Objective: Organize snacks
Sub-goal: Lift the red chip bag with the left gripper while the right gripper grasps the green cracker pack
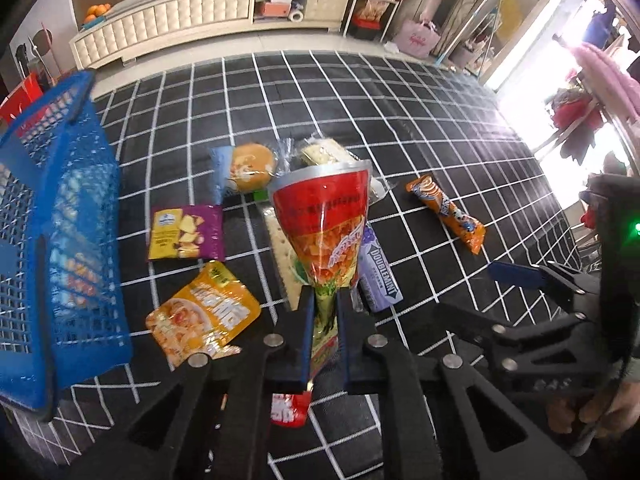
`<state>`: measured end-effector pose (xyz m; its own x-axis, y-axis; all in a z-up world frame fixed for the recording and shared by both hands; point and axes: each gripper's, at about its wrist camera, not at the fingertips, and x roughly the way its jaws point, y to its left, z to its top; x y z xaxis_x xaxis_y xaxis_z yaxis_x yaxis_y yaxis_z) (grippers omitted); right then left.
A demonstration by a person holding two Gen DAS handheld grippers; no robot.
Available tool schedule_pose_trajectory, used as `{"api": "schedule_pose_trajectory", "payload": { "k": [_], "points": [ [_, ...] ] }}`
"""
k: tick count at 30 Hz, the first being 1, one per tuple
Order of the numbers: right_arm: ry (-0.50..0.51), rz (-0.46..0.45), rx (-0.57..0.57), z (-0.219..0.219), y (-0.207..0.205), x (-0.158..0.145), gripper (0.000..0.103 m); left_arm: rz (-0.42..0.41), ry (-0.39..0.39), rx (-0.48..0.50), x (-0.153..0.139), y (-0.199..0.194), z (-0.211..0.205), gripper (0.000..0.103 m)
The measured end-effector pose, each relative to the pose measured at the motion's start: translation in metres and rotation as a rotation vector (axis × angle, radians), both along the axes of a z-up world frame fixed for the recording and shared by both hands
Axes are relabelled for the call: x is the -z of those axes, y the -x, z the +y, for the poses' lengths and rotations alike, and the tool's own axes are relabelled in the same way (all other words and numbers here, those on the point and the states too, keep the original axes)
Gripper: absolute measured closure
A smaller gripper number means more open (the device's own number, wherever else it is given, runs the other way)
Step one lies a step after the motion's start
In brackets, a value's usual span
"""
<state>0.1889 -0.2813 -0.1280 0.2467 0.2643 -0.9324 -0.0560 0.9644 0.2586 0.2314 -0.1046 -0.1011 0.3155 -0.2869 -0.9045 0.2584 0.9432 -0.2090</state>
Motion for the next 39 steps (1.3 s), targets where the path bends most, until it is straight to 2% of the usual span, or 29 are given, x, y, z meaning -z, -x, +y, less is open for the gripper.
{"api": "schedule_pose_trajectory", "payload": {
  "k": [12, 17, 21, 25, 29, 31, 32, 37, 39],
  "points": [
    [-0.001, -0.020, -0.079, 0.058, -0.003, -0.011, 0.007, -0.153, 0.030, -0.018, -0.066, 0.047, 0.059, 0.094],
    [0.028, -0.052, -0.120, 0.084, -0.014, -0.019, 0.007, -0.161, 0.059, -0.055, -0.088, 0.054, 0.083, 0.094],
    [0.046, -0.019, -0.104, 0.098, -0.034, -0.004, 0.007, -0.226, 0.054, -0.069, -0.108, 0.067, 0.103, 0.094],
    [0.082, 0.026, -0.112, 0.114, -0.046, 0.020, 0.019, -0.261, 0.037, -0.100, -0.117, 0.066, 0.123, 0.094],
    [0.107, 0.091, -0.101, 0.125, -0.055, 0.044, 0.020, -0.277, 0.047, -0.120, -0.120, 0.063, 0.137, 0.094],
    [0.149, 0.099, -0.109, 0.131, -0.059, 0.052, 0.020, -0.287, 0.047, -0.124, -0.120, 0.061, 0.140, 0.094],
    [0.201, 0.088, -0.111, 0.134, -0.060, 0.055, 0.020, -0.291, 0.046, -0.125, -0.120, 0.060, 0.141, 0.094],
    [0.230, 0.096, -0.111, 0.136, -0.068, 0.067, 0.021, -0.297, 0.049, -0.138, -0.119, 0.054, 0.149, 0.094],
    [0.260, 0.081, -0.115, 0.138, -0.070, 0.068, 0.027, -0.297, 0.053, -0.146, -0.117, 0.050, 0.155, 0.094]
  ]
}}
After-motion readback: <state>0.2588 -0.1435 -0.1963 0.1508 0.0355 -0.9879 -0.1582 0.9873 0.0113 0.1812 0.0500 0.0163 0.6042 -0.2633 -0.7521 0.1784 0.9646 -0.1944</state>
